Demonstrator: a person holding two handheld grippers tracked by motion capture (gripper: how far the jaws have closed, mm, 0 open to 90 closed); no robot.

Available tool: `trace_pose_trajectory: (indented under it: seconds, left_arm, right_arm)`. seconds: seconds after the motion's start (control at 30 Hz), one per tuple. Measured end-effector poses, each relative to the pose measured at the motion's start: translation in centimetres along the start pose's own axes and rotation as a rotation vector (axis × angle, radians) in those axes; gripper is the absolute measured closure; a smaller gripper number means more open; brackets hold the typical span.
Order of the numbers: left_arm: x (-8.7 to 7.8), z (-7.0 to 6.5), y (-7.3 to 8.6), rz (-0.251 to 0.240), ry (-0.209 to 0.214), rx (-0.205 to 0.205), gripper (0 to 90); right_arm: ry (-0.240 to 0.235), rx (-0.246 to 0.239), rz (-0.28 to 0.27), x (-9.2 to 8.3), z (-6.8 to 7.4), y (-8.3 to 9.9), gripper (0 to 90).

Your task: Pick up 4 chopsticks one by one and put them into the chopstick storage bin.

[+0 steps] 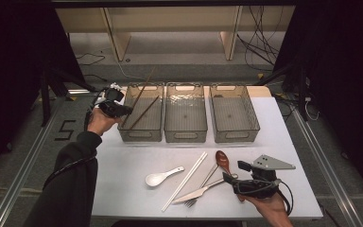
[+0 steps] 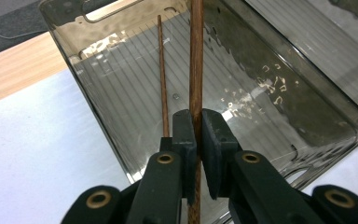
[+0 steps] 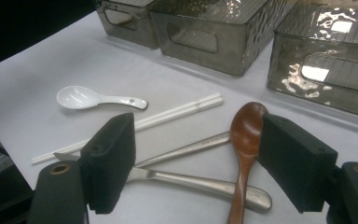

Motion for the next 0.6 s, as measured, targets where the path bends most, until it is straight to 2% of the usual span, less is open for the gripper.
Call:
trace_pose_trajectory:
  seconds: [0.6]
  left_arm:
    - [1.02,-0.19,0.83,0.023,0.004,-0.009,83.7]
  right_arm:
    - [-0.002,-0.004,-0.002,0.07,0.10,-0.01,28.4]
Point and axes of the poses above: each handheld gripper's, and its own axes: x roughly forward along the jaws, y roughly out of its underside, z roughly to its left, the point moved 6 cm from there along x, roughly forward along the jaws, and after that the axes turned 8 degrees about -z, right-handed, at the moved point
